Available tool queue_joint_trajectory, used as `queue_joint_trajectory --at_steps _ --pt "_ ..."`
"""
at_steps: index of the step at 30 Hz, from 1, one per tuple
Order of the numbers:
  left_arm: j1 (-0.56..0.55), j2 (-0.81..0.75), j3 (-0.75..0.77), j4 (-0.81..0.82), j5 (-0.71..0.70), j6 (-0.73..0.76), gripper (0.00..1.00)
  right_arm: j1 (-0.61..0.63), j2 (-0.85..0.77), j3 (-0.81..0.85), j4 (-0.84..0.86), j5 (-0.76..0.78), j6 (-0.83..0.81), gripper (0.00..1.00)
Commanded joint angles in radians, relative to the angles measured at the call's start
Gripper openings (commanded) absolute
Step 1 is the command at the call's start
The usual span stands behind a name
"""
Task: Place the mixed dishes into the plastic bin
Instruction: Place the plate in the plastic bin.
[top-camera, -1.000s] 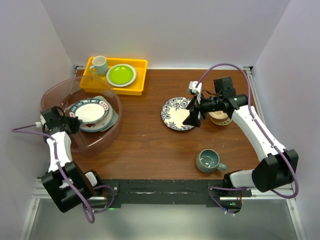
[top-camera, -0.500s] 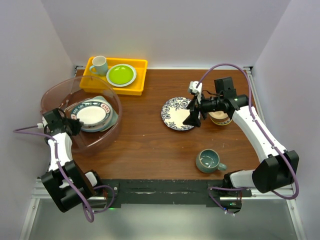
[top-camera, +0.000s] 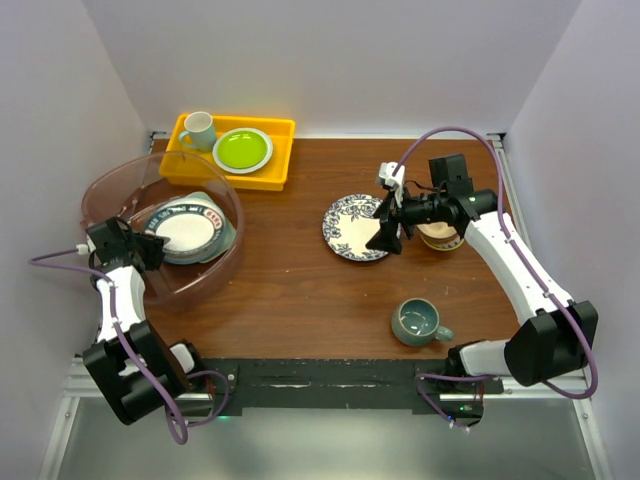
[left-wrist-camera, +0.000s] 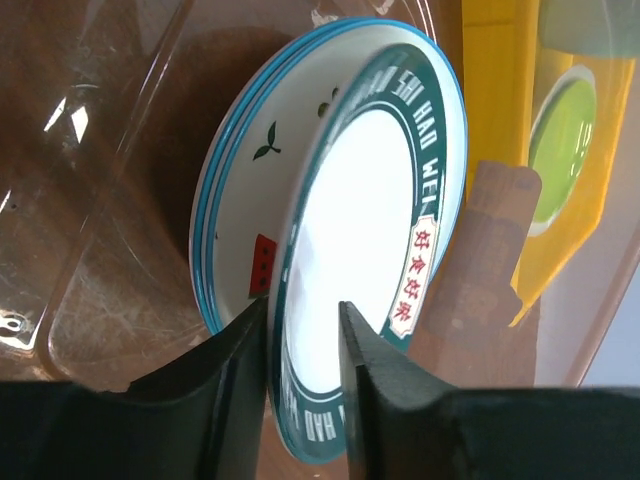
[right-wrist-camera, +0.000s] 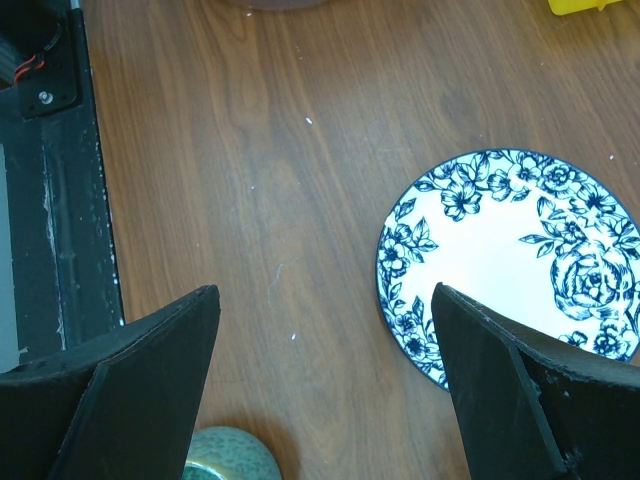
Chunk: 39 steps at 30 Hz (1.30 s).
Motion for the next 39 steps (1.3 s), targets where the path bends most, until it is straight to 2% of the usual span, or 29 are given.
queue_joint_trajectory --at_steps 1,2,3,5,6,7,22,28,39 --pt "0.008 -0.012 0.035 0.012 0.032 0.029 0.47 -0.001 -0.028 0.003 0.021 -0.026 -0.002 0.91" --pt "0.008 -0.015 0.049 -0.005 0.031 0.041 0.51 -0.001 -0.027 0.005 0.016 -0.023 -0.008 0.91" --pt "0.006 -0.022 0.055 -0.011 0.031 0.047 0.65 -0.003 -0.022 0.005 0.013 -0.021 -0.01 0.91" --pt "0.006 -0.033 0.075 -0.036 0.028 0.063 0.78 -0.001 -0.019 0.017 0.0 -0.015 -0.019 0.91" --pt "0.008 -0.042 0.081 -0.042 0.026 0.069 0.9 -0.001 -0.012 0.023 -0.007 -0.013 -0.024 0.91" --pt "0.006 -0.046 0.087 -0.048 0.026 0.076 0.96 -0.001 -0.01 0.032 -0.013 -0.012 -0.027 0.91" --pt "0.008 -0.081 0.302 -0.191 0.055 0.263 1.0 -0.001 0.004 0.109 -0.068 0.059 -0.053 0.91" --pt "-0.02 -0.076 0.333 -0.188 0.101 0.28 1.0 -0.001 0.002 0.129 -0.099 0.088 -0.08 0.91" --pt "-0.138 -0.079 0.363 -0.12 0.311 0.348 1.0 -0.003 0.028 0.175 -0.145 0.137 -0.152 0.91"
